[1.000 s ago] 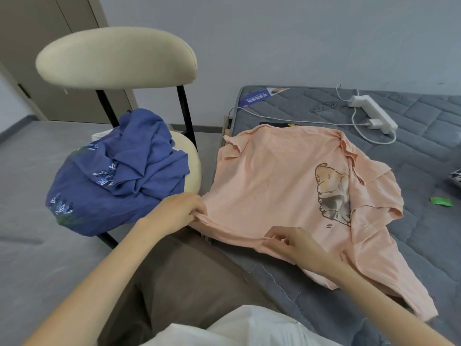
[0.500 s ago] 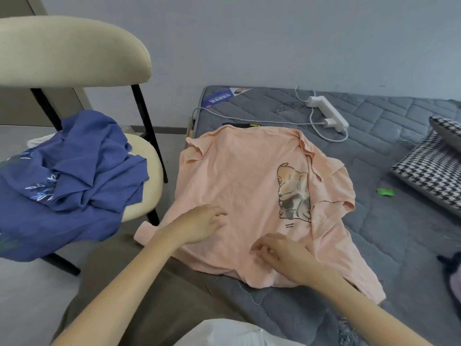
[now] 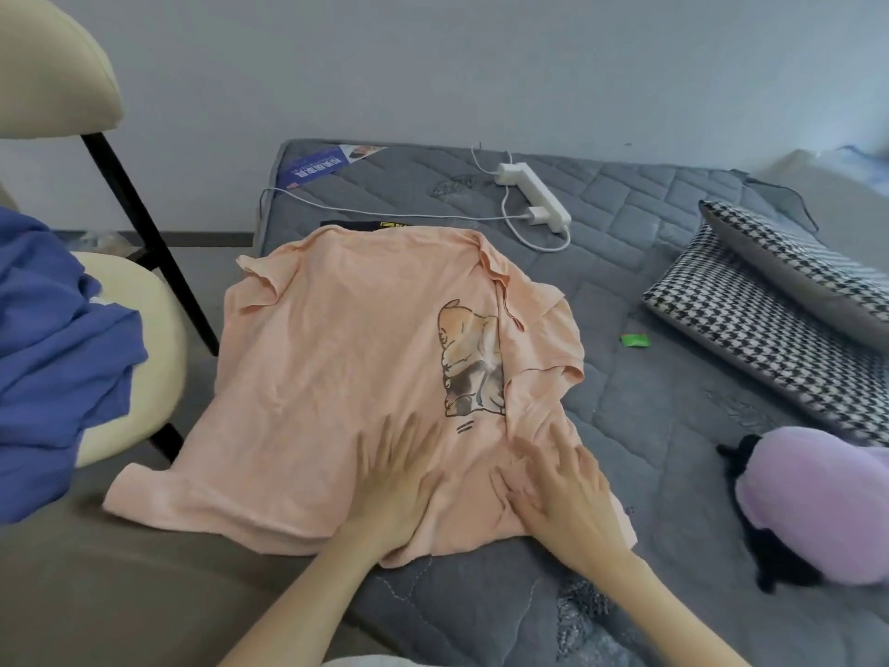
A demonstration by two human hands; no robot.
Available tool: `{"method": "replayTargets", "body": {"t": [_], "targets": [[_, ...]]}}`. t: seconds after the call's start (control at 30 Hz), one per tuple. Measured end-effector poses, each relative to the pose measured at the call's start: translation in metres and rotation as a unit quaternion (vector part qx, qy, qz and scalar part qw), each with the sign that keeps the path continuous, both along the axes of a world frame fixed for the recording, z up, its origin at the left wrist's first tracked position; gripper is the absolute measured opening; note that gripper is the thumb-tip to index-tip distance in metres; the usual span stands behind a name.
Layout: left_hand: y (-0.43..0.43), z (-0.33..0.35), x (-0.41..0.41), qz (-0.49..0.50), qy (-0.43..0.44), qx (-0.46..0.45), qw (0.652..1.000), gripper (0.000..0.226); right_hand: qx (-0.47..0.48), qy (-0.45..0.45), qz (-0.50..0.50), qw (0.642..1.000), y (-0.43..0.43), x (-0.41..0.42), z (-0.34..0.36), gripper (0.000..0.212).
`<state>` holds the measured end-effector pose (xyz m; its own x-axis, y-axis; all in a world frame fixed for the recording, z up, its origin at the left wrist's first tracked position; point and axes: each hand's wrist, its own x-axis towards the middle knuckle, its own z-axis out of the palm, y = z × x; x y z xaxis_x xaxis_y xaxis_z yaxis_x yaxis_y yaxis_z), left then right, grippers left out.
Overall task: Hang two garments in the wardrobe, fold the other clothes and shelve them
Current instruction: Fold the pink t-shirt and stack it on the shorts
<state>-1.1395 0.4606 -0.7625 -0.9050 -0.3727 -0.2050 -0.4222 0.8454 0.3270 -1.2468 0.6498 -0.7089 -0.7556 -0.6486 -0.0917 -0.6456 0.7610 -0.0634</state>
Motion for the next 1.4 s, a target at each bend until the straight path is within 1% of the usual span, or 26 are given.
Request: {"method": "replayTargets", "body": {"t": [0.07, 0.1, 0.17, 0.27, 0.43, 0.5, 0.6, 0.7, 0.77, 0.83, 0.9, 0.93, 1.0, 1.03, 1.07, 1.1, 1.13, 1.17, 1.2, 1.27, 1.3, 1.37, 1.4], "targets": [[-0.002, -0.005, 0.002, 0.009, 0.020, -0.001, 1.000, 0.055, 0.025, 0.005, -0.019, 0.999, 0.003, -0.001, -0.002, 0.063], [-0.003, -0.005, 0.002, 0.013, 0.028, -0.001, 1.000, 0.053, 0.029, 0.009, -0.020, 0.999, 0.004, -0.002, -0.003, 0.063], [-0.002, -0.005, 0.002, 0.014, 0.035, -0.004, 0.999, 0.051, 0.020, 0.019, -0.011, 1.000, 0.006, -0.007, -0.005, 0.054], [-0.001, -0.006, 0.004, 0.021, 0.042, -0.005, 0.999, 0.050, -0.003, 0.015, -0.029, 0.999, 0.012, -0.022, 0.001, 0.056], [-0.001, -0.006, 0.005, 0.032, 0.059, 0.006, 0.998, 0.049, -0.081, 0.042, -0.106, 0.990, 0.038, -0.048, 0.027, 0.024], [-0.001, -0.007, 0.005, 0.036, 0.071, 0.013, 0.997, 0.051, -0.086, 0.055, -0.109, 0.989, 0.052, -0.057, 0.035, 0.020], [-0.002, -0.011, 0.004, 0.033, 0.048, -0.023, 0.998, 0.052, -0.100, 0.060, -0.084, 0.990, 0.074, -0.060, 0.039, 0.016], [-0.005, -0.014, 0.005, 0.006, 0.010, -0.033, 0.999, 0.060, -0.114, 0.052, -0.065, 0.990, 0.095, -0.052, 0.025, 0.016], [-0.007, -0.013, 0.008, -0.012, -0.002, -0.012, 1.000, 0.067, -0.136, 0.023, -0.102, 0.985, 0.105, -0.049, 0.012, 0.019], [-0.007, -0.011, 0.011, -0.025, -0.005, 0.000, 1.000, 0.071, -0.153, -0.035, -0.149, 0.976, 0.109, -0.047, 0.003, 0.021], [-0.005, -0.007, 0.014, -0.034, 0.003, 0.006, 0.999, 0.071, -0.187, -0.093, -0.161, 0.965, 0.109, -0.047, -0.005, 0.023], [-0.002, -0.005, 0.015, -0.037, 0.015, 0.012, 0.999, 0.069, -0.220, -0.097, -0.156, 0.958, 0.108, -0.047, -0.006, 0.024], [0.004, 0.004, 0.015, -0.053, 0.054, 0.030, 0.997, 0.070, -0.304, -0.067, -0.176, 0.934, 0.103, -0.050, -0.003, 0.025], [0.007, 0.009, 0.015, -0.067, 0.075, 0.037, 0.994, 0.074, -0.359, -0.065, -0.206, 0.908, 0.100, -0.053, 0.002, 0.027], [0.010, 0.013, 0.015, -0.087, 0.093, 0.038, 0.991, 0.077, -0.418, -0.079, -0.238, 0.873, 0.098, -0.055, 0.009, 0.030], [0.013, 0.016, 0.014, -0.113, 0.111, 0.031, 0.987, 0.076, -0.466, -0.092, -0.269, 0.838, 0.095, -0.057, 0.016, 0.034], [0.015, 0.017, 0.014, -0.143, 0.135, 0.014, 0.980, 0.069, -0.497, -0.098, -0.291, 0.811, 0.093, -0.059, 0.022, 0.037], [0.017, 0.017, 0.014, -0.169, 0.164, -0.005, 0.972, 0.056, -0.512, -0.091, -0.304, 0.798, 0.092, -0.062, 0.027, 0.038], [0.019, 0.015, 0.014, -0.184, 0.188, -0.012, 0.965, 0.040, -0.512, -0.080, -0.312, 0.796, 0.092, -0.066, 0.031, 0.039], [0.020, 0.014, 0.015, -0.182, 0.188, 0.032, 0.965, 0.014, -0.481, -0.047, -0.329, 0.811, 0.095, -0.074, 0.037, 0.038], [0.019, 0.013, 0.016, -0.172, 0.168, 0.054, 0.969, 0.009, -0.461, -0.031, -0.347, 0.816, 0.098, -0.080, 0.038, 0.036], [0.019, 0.012, 0.017, -0.160, 0.124, 0.083, 0.976, 0.013, -0.404, -0.020, -0.388, 0.828, 0.103, -0.094, 0.037, 0.031], [0.019, 0.012, 0.017, -0.162, 0.109, 0.095, 0.976, 0.016, -0.353, -0.019, -0.401, 0.845, 0.105, -0.100, 0.034, 0.027]]}}
